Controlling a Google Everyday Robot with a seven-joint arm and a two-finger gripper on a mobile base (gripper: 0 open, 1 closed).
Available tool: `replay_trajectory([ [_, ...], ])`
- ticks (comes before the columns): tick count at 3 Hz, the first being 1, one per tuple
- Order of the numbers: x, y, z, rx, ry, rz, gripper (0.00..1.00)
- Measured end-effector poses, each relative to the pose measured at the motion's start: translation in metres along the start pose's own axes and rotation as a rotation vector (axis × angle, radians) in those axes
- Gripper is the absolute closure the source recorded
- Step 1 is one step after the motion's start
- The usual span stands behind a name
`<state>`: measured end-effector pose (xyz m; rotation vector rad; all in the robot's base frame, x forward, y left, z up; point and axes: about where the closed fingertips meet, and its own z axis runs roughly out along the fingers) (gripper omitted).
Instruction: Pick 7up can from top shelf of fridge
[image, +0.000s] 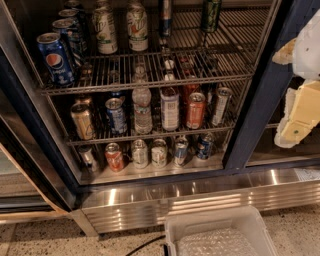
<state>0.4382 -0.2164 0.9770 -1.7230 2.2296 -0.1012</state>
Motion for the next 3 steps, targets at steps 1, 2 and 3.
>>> replay_trajectory([
  [1,0.0,0.0,0.0,0.0,-0.001,0.0,0.0],
  [2,-0.003,0.0,0.0,0.001,-0.024,0.009,0.0],
  [3,-0.017,-0.005,0.002,0.027,-0.095,0.043,0.0],
])
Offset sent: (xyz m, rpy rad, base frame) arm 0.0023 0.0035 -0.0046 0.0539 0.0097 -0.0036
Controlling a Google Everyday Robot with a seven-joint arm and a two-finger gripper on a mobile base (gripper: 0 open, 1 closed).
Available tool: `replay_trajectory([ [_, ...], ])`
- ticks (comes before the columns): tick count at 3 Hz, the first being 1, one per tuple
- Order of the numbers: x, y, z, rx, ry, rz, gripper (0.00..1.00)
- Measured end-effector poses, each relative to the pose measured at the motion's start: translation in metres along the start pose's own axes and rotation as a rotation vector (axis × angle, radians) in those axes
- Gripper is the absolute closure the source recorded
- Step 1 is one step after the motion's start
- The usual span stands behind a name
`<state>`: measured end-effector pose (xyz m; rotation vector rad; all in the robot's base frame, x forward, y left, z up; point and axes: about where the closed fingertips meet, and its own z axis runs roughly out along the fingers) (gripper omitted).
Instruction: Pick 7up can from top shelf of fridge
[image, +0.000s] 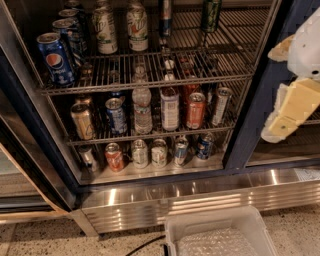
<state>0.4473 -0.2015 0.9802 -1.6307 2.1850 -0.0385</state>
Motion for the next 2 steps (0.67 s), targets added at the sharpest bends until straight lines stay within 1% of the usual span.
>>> replay_trajectory([
  [2,-0.039,-0.025,-0.01,0.111,-0.129,0.065,0.0],
])
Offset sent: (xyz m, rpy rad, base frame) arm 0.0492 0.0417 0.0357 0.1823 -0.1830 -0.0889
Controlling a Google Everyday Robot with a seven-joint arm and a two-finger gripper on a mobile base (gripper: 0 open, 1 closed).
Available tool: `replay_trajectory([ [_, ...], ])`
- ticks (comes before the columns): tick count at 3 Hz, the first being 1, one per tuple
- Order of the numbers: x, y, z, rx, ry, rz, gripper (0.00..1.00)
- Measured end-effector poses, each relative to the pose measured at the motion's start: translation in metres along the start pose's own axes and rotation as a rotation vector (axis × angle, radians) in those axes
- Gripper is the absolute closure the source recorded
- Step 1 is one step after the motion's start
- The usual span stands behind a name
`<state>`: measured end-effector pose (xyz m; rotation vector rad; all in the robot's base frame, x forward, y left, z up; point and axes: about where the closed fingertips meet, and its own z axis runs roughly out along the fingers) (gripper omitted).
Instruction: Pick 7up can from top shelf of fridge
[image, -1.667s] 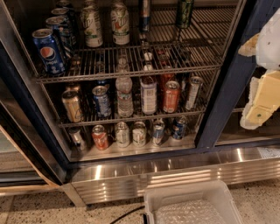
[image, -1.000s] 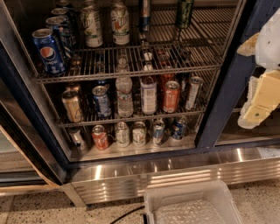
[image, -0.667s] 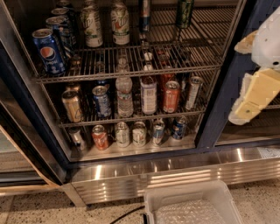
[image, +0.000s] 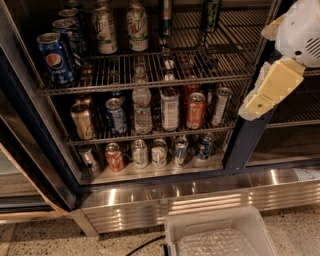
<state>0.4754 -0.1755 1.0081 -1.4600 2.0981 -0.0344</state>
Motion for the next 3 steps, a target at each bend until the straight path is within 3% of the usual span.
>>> replay_trajectory([
  [2,-0.01,0.002,0.013,0.003,-0.011,0.025,0.0],
  [3,-0.04,0.012,0.05,-0.02,-0.1,0.1,0.0],
])
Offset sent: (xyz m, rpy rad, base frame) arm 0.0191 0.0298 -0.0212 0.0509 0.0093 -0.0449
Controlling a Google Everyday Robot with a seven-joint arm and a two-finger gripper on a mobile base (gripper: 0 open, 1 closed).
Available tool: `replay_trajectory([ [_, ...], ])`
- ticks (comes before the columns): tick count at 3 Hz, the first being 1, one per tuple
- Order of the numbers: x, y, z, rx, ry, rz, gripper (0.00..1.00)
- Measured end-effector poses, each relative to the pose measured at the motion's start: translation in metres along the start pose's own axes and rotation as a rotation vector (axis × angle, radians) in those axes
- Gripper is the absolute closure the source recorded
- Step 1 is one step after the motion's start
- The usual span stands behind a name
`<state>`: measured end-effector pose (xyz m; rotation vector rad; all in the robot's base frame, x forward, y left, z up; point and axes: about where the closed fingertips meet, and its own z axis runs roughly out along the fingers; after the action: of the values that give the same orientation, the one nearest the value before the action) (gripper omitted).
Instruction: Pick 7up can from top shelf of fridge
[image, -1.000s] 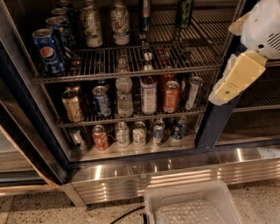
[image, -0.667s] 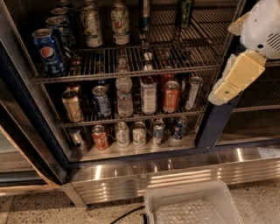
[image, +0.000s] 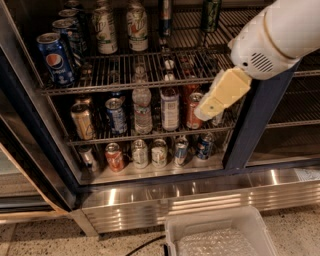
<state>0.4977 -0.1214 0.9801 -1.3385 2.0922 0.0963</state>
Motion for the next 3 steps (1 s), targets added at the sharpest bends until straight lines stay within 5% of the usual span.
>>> replay_trajectory([
  [2,-0.072,-0.024,0.086,0.047,-0.243,0.088,0.0],
  [3,-0.076,-0.024,0.087,0.06,-0.252,0.089,0.0],
])
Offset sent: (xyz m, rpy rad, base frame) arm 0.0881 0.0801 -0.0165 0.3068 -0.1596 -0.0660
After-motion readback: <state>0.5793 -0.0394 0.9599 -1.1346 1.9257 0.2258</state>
